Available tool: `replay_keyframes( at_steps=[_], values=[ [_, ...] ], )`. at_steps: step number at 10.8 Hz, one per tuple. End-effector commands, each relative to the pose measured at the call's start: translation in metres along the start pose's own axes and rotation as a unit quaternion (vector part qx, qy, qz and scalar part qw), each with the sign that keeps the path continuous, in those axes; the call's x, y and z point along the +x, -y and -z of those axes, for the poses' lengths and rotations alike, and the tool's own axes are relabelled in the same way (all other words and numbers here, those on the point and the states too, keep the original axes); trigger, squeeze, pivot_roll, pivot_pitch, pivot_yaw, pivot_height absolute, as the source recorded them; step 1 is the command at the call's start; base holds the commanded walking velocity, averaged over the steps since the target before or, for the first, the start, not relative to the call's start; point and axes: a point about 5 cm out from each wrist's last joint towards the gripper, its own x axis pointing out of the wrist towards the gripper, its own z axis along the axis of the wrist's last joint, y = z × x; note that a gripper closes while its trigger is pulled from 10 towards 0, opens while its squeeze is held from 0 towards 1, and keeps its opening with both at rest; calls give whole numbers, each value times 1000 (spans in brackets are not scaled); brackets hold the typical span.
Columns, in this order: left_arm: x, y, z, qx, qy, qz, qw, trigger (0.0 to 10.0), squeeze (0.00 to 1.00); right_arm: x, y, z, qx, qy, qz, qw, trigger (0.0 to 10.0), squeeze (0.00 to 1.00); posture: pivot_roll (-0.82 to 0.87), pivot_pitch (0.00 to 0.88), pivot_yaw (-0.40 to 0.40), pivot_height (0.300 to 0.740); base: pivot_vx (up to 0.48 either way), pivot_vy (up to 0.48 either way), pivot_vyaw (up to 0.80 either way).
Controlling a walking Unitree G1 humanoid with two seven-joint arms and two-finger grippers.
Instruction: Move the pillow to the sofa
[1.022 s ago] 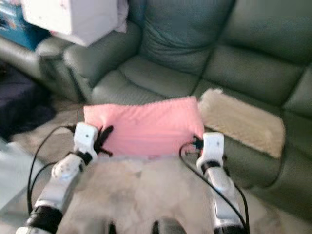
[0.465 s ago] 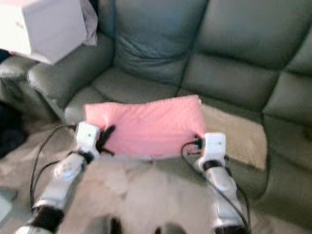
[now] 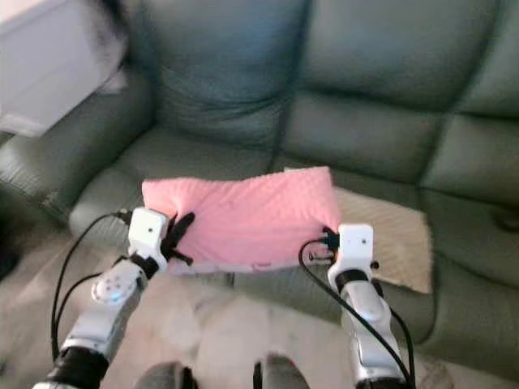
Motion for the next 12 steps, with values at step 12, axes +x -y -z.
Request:
replay_keyframes(
  at_steps=[12],
  values=[
    [-9,-3,1,12,-7,0,1000,10000,0,-2,-18,8,2,-7,-22,1000,10000,0,-65,132,-25,740,62,419,-335]
  ],
)
